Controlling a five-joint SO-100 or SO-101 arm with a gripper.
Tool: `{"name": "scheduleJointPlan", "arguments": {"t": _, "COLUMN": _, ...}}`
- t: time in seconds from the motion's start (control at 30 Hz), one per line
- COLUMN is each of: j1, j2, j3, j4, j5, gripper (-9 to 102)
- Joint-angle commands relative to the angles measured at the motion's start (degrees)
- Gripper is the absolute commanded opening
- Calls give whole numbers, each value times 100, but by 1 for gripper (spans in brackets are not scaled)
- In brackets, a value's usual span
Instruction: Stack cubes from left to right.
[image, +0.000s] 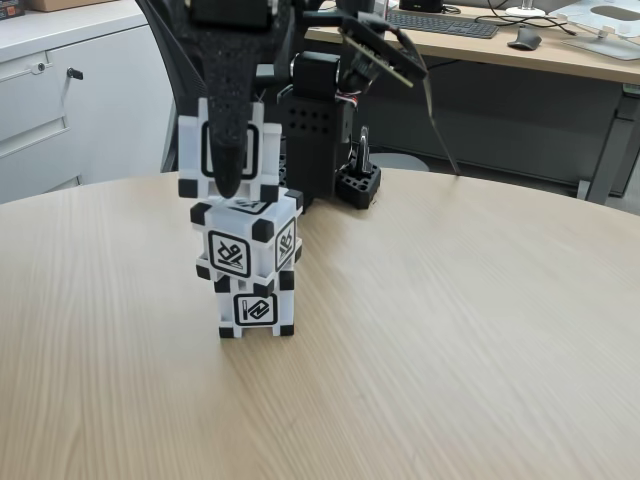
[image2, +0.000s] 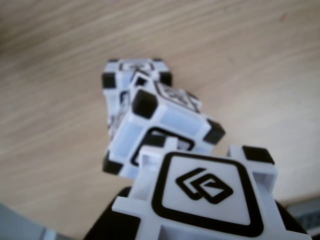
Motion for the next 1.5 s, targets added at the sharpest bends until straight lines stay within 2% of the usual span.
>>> {"name": "scheduleJointPlan", "arguments": {"t": 0.0, "j1": 35, "j2": 149, "j3": -88, "j4": 9, "j5": 70, "gripper": 0}}
{"name": "scheduleJointPlan", "arguments": {"t": 0.33, "j1": -62, "j2": 141, "j3": -44, "j4": 53, "j5": 158, "gripper": 0}}
{"name": "scheduleJointPlan", "arguments": {"t": 0.5, "j1": -79, "j2": 88, "j3": -88, "j4": 615, "j5": -123, "gripper": 0}}
{"name": "scheduleJointPlan", "arguments": {"t": 0.93, "j1": -9, "j2": -149, "j3": -44, "j4": 650, "j5": -211, "gripper": 3}}
{"name": "scheduleJointPlan", "arguments": {"t": 1.0, "j1": 0, "j2": -149, "j3": -44, "j4": 650, "j5": -185, "gripper": 5}}
{"name": "scheduleJointPlan", "arguments": {"t": 1.23, "j1": 0, "j2": -158, "j3": -44, "j4": 642, "j5": -176, "gripper": 34}}
{"name": "scheduleJointPlan", "arguments": {"t": 1.37, "j1": -18, "j2": -158, "j3": -44, "j4": 642, "j5": -193, "gripper": 43}}
{"name": "scheduleJointPlan", "arguments": {"t": 1.47, "j1": -18, "j2": -158, "j3": -44, "j4": 642, "j5": -211, "gripper": 43}}
